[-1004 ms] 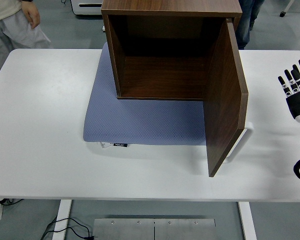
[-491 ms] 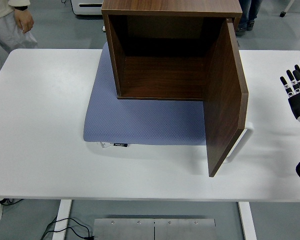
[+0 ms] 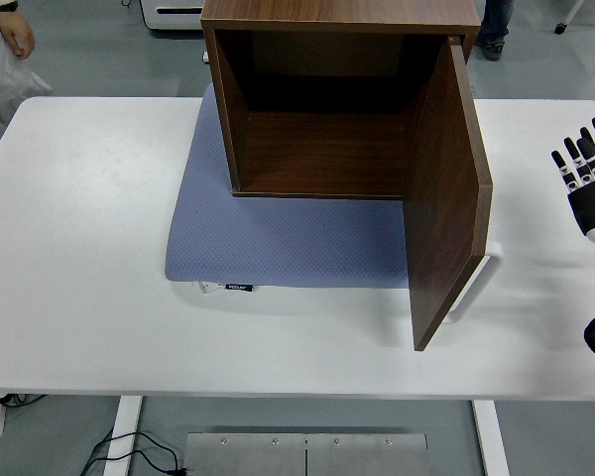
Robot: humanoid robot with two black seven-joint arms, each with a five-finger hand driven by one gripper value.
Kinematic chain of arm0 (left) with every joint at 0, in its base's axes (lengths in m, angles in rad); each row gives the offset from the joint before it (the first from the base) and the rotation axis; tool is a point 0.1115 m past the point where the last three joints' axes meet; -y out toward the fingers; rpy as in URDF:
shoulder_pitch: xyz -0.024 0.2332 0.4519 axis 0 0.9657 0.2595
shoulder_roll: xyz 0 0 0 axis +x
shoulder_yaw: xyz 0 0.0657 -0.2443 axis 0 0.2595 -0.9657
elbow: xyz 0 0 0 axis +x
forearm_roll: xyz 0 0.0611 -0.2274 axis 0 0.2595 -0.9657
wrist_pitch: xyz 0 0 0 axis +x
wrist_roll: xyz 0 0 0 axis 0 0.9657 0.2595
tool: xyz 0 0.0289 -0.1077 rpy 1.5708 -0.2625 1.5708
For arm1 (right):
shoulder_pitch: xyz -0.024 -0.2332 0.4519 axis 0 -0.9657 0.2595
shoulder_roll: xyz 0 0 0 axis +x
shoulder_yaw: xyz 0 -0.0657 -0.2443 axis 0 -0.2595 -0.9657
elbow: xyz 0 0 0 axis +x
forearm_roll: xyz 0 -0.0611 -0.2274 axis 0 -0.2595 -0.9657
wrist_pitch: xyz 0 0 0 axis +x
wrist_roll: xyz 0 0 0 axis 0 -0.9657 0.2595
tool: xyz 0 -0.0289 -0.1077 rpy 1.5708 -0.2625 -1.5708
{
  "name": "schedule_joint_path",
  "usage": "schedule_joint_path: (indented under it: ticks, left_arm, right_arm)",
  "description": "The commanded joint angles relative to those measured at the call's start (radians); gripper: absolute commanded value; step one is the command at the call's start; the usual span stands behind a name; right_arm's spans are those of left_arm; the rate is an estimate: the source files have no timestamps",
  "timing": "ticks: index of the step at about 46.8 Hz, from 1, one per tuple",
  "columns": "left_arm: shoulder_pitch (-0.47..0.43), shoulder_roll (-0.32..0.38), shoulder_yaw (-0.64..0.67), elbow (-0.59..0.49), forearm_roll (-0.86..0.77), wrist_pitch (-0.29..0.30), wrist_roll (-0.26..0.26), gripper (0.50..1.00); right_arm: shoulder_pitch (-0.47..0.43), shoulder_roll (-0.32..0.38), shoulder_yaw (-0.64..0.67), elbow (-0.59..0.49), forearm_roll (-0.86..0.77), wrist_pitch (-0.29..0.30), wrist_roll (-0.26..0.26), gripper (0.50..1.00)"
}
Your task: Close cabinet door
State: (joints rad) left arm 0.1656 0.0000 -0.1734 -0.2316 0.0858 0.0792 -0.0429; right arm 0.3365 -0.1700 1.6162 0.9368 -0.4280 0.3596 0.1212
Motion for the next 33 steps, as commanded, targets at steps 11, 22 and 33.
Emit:
schedule_joint_path:
  ticks: [11, 22, 33]
  left_arm:
    - [0.000, 0.000, 0.000, 0.000, 0.000, 0.001, 0.000, 1.000]
    - [0.000, 0.000, 0.000, 0.000, 0.000, 0.001, 0.000, 1.000]
    - [0.000, 0.000, 0.000, 0.000, 0.000, -0.001, 0.000, 1.000]
  right_arm:
    - [-0.001, -0.009, 0.004, 0.000, 0.000, 0.006, -0.002, 1.000]
    - [-0.001, -0.026, 0.004, 0.004, 0.000, 0.004, -0.002, 1.000]
    - [0.001, -0.026, 0.004, 0.004, 0.000, 0.006, -0.002, 1.000]
